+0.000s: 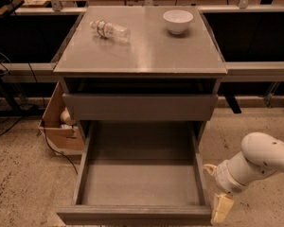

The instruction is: Close middle drawer

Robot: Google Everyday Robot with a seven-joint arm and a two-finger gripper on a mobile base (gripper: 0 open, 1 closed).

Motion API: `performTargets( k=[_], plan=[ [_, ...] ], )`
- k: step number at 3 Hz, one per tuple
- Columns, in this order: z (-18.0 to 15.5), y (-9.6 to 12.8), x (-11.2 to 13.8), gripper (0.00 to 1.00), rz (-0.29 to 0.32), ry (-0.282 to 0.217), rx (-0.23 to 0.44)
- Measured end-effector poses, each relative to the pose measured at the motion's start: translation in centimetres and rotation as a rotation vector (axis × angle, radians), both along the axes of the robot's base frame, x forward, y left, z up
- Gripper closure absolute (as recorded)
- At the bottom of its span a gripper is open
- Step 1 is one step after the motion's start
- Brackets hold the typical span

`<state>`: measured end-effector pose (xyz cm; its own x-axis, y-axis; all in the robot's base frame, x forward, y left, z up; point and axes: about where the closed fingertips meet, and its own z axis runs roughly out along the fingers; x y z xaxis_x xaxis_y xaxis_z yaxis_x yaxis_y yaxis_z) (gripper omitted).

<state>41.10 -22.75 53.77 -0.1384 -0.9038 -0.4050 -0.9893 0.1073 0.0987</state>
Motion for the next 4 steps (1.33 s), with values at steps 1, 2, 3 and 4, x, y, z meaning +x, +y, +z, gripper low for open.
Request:
performTargets(
  k=[1, 2, 3, 4],
  plan=[
    [-4.7, 0.4, 0.0, 0.0, 0.043, 0.002, 0.05],
    [-8.2, 1.7, 0.4, 0.0, 0.076, 0.003, 0.1],
    [-10.8, 3.4, 0.8, 0.0, 0.101, -0.002, 0.148],
    [-12.8, 6.0, 1.4, 0.02, 0.125, -0.017, 0.209]
  ],
)
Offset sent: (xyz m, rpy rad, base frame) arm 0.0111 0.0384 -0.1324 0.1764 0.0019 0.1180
